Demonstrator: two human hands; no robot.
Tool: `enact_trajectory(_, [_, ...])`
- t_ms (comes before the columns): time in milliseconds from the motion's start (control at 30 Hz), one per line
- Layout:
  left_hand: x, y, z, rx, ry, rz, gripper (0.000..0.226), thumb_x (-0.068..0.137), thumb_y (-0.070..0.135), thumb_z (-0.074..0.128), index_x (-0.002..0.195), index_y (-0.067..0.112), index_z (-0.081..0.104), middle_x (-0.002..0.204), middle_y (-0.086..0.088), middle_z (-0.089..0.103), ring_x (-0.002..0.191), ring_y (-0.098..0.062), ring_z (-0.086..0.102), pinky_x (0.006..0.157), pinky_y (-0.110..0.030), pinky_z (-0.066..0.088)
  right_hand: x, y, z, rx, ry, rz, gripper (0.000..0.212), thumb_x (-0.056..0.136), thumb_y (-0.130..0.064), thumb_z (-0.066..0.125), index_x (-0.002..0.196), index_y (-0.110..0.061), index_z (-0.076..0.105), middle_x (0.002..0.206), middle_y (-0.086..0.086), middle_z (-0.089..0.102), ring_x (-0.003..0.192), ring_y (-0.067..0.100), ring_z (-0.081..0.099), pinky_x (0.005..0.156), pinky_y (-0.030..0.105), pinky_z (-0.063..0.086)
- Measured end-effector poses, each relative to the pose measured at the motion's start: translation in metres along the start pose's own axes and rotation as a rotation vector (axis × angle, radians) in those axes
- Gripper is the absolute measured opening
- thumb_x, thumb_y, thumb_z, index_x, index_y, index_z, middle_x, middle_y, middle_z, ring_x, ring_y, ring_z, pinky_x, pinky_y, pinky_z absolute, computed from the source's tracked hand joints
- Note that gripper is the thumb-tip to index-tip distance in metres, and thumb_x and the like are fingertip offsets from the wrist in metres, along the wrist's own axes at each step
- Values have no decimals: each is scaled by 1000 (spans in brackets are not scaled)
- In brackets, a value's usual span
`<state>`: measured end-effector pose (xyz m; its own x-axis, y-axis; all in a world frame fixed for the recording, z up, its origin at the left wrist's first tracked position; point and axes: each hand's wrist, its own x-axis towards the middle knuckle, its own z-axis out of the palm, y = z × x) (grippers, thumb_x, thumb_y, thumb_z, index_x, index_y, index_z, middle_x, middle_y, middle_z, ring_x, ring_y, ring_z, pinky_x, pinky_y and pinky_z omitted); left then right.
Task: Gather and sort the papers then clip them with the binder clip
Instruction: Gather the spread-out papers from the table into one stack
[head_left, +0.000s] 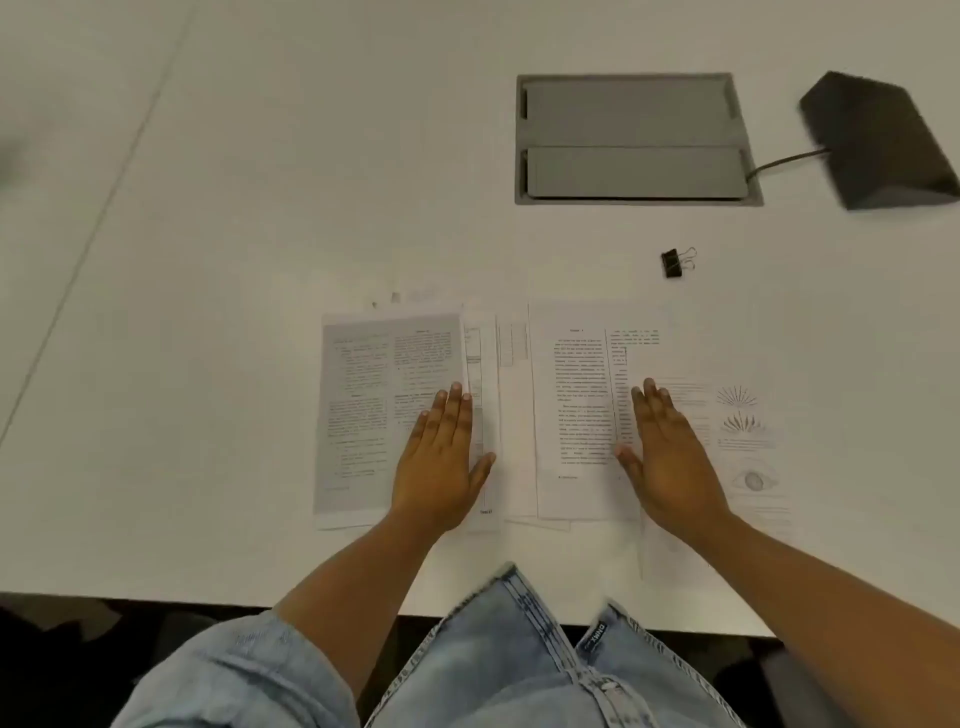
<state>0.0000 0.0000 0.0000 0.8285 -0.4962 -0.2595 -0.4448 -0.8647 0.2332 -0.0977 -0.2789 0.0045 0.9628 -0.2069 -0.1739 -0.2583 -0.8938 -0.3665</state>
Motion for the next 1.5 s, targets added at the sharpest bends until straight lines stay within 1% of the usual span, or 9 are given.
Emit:
enact_trajectory(167, [-6,-2,14,52,-116,15,78,96,58,13,153,14,-16,164,-2,-19,151,-18,-16,122,-34,-9,-15,12,21,-105,-169,34,90,88,-66,21,156,-11,0,162,2,-8,151,19,-1,121,35,4])
enact_trajectory(300, [-8,2,9,-6,-80,15,77,100,54,24,154,14,-12,166,-4,-10,152,-17,-10,121,-32,-7,-14,9,14,-11,-118,77,86,94,-57,42,156,-12,3,163,1,-3,151,18,3,122,33,5])
enact_trajectory(500, [-18,54,-10,-439,296,-67,45,95,36,59,135,16,55,129,-1,66,114,-18,64,94,-34,50,-28,21,-11,300,188,425,76,90,-33,65,152,-11,27,163,4,19,148,21,21,119,40,22])
enact_trajectory(633, [-4,93,-16,-556,171,-394,67,93,56,51,145,14,40,133,-3,62,113,-17,61,90,-36,53,-56,49,-30,296,316,694,74,82,-29,74,145,-10,37,156,7,33,136,30,40,109,45,37])
enact_trajectory(767, [13,102,-9,-163,-4,-361,90,91,70,34,151,5,22,146,-11,47,127,-25,51,97,-37,47,-79,72,-33,132,111,832,95,68,-45,80,144,-8,35,146,17,41,125,40,48,95,54,48])
enact_trajectory(967, [27,113,-2,-168,-65,-369,90,86,60,60,147,5,24,139,-10,47,124,-26,52,99,-37,49,-79,84,-36,153,12,873,105,61,-43,87,143,-4,35,135,22,49,122,40,51,94,51,48])
enact_trajectory(1100, [34,123,-7,-385,-104,-509,80,81,39,77,139,5,33,134,-12,50,118,-29,58,92,-38,53,-73,89,-41,408,97,986,88,61,-26,91,132,-2,45,123,19,61,106,38,62,78,37,51])
enact_trajectory(1267, [42,133,-14,-510,-147,-616,58,82,23,78,126,7,44,124,-11,55,109,-30,63,86,-39,56,-78,92,-46,654,107,900,19,85,-21,73,99,-10,64,100,13,71,82,25,65,70,37,55])
enact_trajectory(1500, [41,131,-11,-628,-39,-581,17,98,13,55,114,12,61,112,-8,68,86,-21,65,72,-28,53,-92,92,-58,783,149,795,18,93,-18,63,108,-8,65,94,6,67,79,11,61,62,23,45])
